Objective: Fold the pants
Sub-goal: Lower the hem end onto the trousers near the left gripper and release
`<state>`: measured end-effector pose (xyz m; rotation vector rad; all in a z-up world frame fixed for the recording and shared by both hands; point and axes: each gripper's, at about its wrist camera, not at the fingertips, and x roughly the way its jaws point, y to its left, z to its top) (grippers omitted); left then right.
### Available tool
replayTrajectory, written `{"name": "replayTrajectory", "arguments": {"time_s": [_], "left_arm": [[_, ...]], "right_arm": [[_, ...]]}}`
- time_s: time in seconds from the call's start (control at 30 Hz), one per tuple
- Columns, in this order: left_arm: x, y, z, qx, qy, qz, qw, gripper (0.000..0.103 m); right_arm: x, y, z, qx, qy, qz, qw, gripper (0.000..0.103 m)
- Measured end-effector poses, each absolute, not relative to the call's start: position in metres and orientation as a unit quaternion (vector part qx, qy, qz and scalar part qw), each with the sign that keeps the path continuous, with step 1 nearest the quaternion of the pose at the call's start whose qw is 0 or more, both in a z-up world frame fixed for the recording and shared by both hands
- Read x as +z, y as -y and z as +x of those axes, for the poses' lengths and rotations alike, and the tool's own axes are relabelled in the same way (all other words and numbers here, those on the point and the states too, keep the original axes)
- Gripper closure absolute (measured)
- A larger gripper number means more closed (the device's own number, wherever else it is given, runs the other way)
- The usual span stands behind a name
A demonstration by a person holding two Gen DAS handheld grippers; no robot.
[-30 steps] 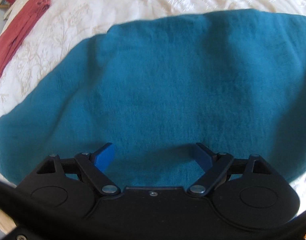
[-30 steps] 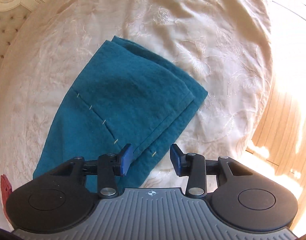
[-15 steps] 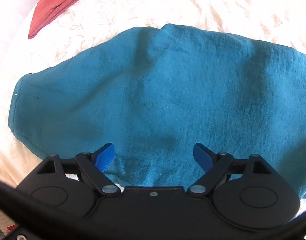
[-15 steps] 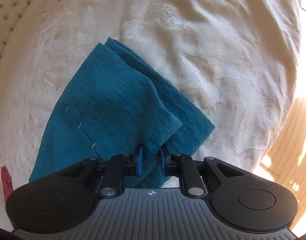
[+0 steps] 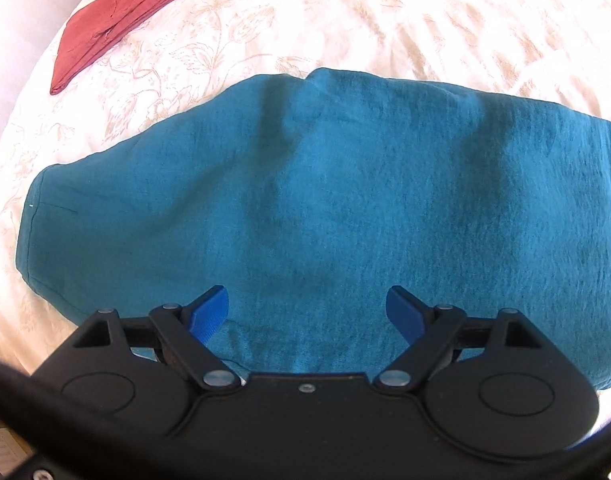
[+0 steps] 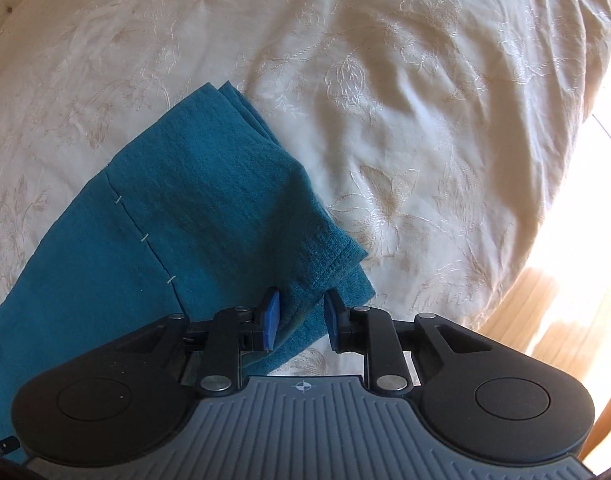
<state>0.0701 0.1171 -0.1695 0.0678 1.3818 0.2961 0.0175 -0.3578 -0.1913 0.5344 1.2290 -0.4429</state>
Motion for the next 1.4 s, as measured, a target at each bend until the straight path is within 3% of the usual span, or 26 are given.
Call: {"name": "replayTrajectory", "arguments": {"time_s": [0.2,0.43,0.63,0.87,1.23,1.4], "left_arm": [[-0.158,-0.156,0.077,0.148,-0.612,0.032,0.776,0.016],[-0.172,-0.214,0.104,0.165,-0.615,0.03,0.771,0.015],[-0.214,-0.251,0.106,0.163,-0.653,0.039,0.739,0.015],[-0.24,-0.285,0.097,0.146,-0.677,-0.004,0.721,0.005],[-0.247,-0.299,0.094,0.128,-0.676,-0.022,0.726,0.002],[-0.243,-0.308,0.091,0.123,-0.676,-0.027,0.726,0.002]], "right_arm": [[-0.158,0.314,0.038,-0.179,-0.531,0.201,0.804,0.078],[-0.128,0.193,0.094,-0.011,-0.509,0.143,0.849,0.077],[-0.134,0.065,0.148,0.166,-0.532,0.087,0.826,0.076],[-0.164,-0.059,0.193,0.294,-0.545,-0.029,0.784,0.076],[-0.21,-0.1,0.207,0.366,-0.642,-0.08,0.669,0.076],[-0.207,-0.117,0.207,0.37,-0.632,-0.093,0.674,0.076]]}}
